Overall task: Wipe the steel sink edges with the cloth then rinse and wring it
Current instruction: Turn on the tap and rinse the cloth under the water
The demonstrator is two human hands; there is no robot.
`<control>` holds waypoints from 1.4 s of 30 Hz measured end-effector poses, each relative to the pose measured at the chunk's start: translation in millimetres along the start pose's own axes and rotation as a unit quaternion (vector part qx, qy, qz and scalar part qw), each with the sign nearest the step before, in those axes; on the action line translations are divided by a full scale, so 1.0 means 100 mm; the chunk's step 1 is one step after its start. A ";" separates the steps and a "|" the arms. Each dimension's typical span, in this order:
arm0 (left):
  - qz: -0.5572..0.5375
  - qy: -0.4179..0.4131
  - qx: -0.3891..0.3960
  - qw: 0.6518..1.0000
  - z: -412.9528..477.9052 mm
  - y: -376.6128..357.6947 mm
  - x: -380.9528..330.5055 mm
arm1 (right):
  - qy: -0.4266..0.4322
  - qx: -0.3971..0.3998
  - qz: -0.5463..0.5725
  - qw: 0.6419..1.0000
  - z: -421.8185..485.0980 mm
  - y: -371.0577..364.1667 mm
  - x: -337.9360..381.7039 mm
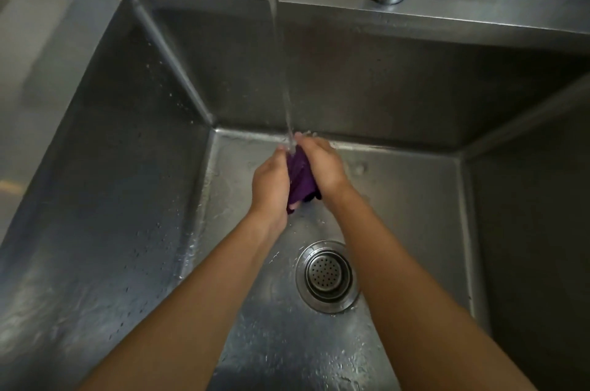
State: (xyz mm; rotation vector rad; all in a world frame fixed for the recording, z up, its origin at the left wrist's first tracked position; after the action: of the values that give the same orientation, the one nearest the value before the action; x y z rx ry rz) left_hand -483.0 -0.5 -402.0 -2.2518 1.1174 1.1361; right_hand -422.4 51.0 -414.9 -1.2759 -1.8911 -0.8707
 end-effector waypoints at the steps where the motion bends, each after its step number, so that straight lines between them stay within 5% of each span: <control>1: -0.015 -0.010 0.010 1.000 -0.02 0.02 -0.01 | -0.002 0.044 0.045 0.998 0.00 0.02 0.00; 6: -0.004 -0.048 0.008 0.999 0.13 0.18 0.00 | -0.027 0.180 -0.044 0.982 -0.15 0.29 -0.01; 9: 0.015 -0.045 0.012 0.999 0.19 0.24 0.03 | 0.024 0.166 -0.063 0.984 -0.22 0.34 0.02; 12: 0.003 0.046 0.061 0.997 0.23 0.30 0.04 | 0.085 0.122 -0.066 0.987 -0.16 0.36 0.01; 15: -0.016 0.187 0.182 0.965 0.27 0.40 0.01 | 0.165 0.196 -0.147 0.955 -0.21 0.38 0.09; 19: -0.036 0.239 0.274 0.931 0.15 0.28 -0.03 | 0.215 0.198 -0.158 0.943 -0.26 0.24 0.15; 23: -0.048 0.158 0.157 0.974 0.16 0.12 0.00 | 0.126 0.087 -0.114 0.982 -0.27 0.19 0.21; 26: -0.023 -0.030 0.035 0.999 0.24 0.12 -0.03 | 0.018 0.139 -0.188 0.972 -0.36 0.23 0.21; 28: -0.028 -0.108 0.046 0.993 0.21 0.12 -0.08 | -0.009 0.135 -0.202 0.970 -0.40 0.22 0.23; 32: -0.116 0.008 0.177 0.977 0.19 0.20 -0.15 | 0.143 0.038 -0.184 0.972 -0.31 0.19 0.23; 35: -0.045 0.099 0.238 0.965 0.20 0.26 -0.16 | 0.230 0.029 -0.210 0.950 -0.31 0.18 0.25; 42: -0.129 0.122 0.111 0.978 0.27 0.00 0.01 | 0.262 -0.058 -0.432 0.861 -0.47 0.02 0.27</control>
State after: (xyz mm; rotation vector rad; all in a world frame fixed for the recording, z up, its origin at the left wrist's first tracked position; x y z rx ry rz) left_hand -496.2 15.5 -418.6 -2.3160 0.9478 0.6156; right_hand -420.0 26.1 -366.6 -0.1072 -1.9231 -1.6026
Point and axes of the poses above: each hand's wrist, its own z-axis towards the middle knuckle, its own y-axis out of the back of the hand, x = y × z, the point moved 1 cm from there along z, towards the middle knuckle
